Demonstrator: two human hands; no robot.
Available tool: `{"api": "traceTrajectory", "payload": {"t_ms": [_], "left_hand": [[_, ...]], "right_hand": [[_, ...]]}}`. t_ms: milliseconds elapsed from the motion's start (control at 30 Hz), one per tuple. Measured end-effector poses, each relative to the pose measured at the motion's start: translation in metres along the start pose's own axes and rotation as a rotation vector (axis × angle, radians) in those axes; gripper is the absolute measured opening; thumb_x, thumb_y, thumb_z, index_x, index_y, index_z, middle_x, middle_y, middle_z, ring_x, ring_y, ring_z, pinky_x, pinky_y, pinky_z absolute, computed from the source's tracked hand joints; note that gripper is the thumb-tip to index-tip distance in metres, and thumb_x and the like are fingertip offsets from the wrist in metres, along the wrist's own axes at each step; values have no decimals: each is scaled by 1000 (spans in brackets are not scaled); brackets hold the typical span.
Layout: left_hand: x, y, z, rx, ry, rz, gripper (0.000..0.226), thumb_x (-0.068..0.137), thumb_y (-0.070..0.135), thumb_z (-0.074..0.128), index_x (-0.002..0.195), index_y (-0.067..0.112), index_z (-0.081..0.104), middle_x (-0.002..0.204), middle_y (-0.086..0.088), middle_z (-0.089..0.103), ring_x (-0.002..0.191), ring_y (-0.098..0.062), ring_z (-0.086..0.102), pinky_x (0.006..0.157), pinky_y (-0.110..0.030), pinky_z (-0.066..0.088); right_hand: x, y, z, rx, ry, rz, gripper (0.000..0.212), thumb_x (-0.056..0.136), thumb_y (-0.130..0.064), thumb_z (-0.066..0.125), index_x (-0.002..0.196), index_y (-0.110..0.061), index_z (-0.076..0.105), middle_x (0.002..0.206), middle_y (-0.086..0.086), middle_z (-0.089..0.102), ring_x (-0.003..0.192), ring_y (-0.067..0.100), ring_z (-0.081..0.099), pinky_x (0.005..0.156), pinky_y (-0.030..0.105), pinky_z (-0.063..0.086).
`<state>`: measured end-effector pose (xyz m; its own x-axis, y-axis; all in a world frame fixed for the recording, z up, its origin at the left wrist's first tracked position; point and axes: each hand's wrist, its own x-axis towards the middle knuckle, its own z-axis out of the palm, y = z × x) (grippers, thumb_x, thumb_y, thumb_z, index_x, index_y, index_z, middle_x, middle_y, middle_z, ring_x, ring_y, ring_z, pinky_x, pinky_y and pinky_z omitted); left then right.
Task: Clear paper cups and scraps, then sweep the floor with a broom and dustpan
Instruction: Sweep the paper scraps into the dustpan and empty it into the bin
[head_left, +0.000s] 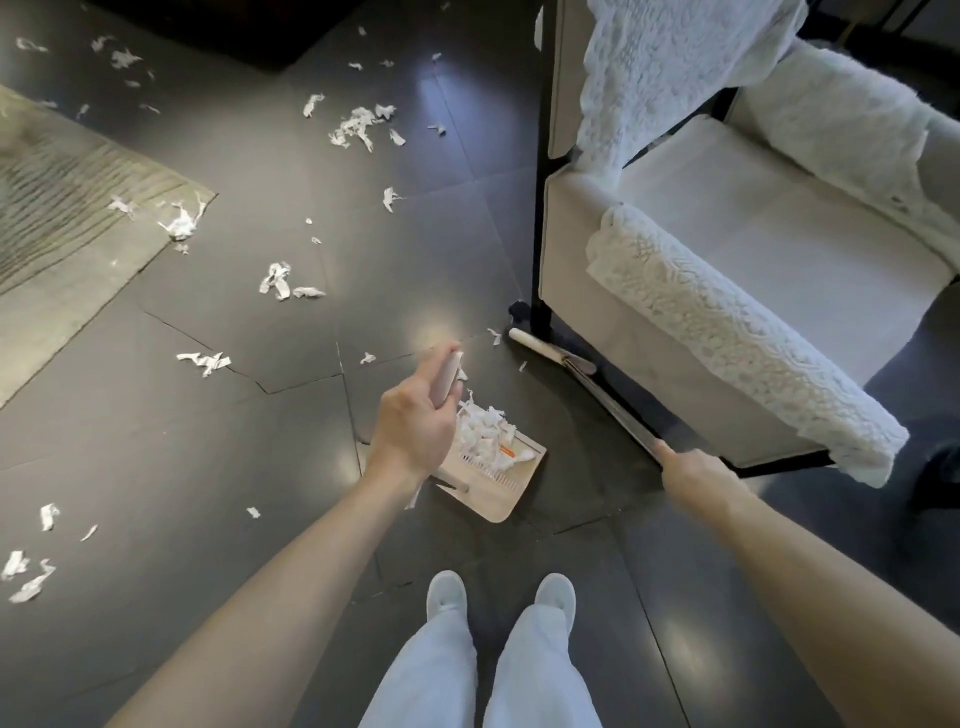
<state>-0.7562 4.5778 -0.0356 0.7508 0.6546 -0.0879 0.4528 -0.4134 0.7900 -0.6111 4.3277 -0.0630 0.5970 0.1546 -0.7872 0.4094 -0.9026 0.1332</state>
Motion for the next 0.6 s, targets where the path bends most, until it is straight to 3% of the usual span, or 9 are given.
{"api": "traceTrajectory", "payload": {"t_ms": [100, 167, 233, 300, 367, 467, 600], "left_hand": [[14, 10, 7, -4, 2, 3, 30, 94, 20, 57, 120, 36, 57, 75, 10, 56, 68, -6, 49, 62, -13, 38], [16, 17, 10, 9, -10, -6, 30, 94, 21, 57, 119, 37, 57, 79, 4, 60, 71, -12, 54, 63, -17, 39], [12, 21, 12, 15, -19, -14, 30, 94, 21, 57, 120, 37, 56, 83, 0, 61, 76, -19, 57, 68, -25, 43], [6, 21, 11, 16, -28, -17, 31, 94, 21, 57, 121, 37, 56, 87, -1, 63, 79, -21, 58, 72, -31, 46], [2, 18, 9, 21, -31, -22, 32, 94, 21, 57, 123, 36, 55, 89, -1, 63, 83, -21, 59, 73, -29, 45], [1, 14, 4, 33, -19, -34, 34, 95, 22, 57, 126, 35, 55, 89, -1, 61, 84, -24, 60, 73, -28, 45], [-8, 5, -7, 18, 0, -90, 34, 95, 22, 55, 126, 37, 55, 90, -9, 66, 85, -30, 64, 79, -41, 52]], "right_hand": [[1, -11, -1, 23, -116, -43, 81, 91, 0, 42, 155, -21, -3, 115, 14, 55, 76, 21, 53, 63, 29, 46], [-11, -8, -5, 42, -165, -73, 87, 88, -4, 49, 155, -21, -5, 118, 14, 62, 73, 20, 55, 59, 28, 45], [-26, 3, -10, 101, -209, -108, 84, 90, -14, 51, 154, -24, -1, 97, 8, 70, 58, 13, 56, 53, 23, 45], [-44, 12, -15, 161, -253, -137, 80, 92, -24, 54, 154, -28, 3, 69, 0, 66, 42, 4, 54, 44, 15, 42], [-57, 12, -13, 146, -264, -162, 79, 93, -28, 55, 153, -32, 5, 63, -3, 64, 39, 4, 54, 42, 14, 40], [-60, 2, -4, 133, -236, -163, 77, 93, -26, 54, 153, -35, 6, 76, 1, 65, 44, 8, 55, 43, 18, 44], [-48, -6, -12, 118, -195, -158, 78, 94, -21, 52, 154, -30, 3, 101, 7, 64, 49, 12, 58, 43, 22, 46]]}}
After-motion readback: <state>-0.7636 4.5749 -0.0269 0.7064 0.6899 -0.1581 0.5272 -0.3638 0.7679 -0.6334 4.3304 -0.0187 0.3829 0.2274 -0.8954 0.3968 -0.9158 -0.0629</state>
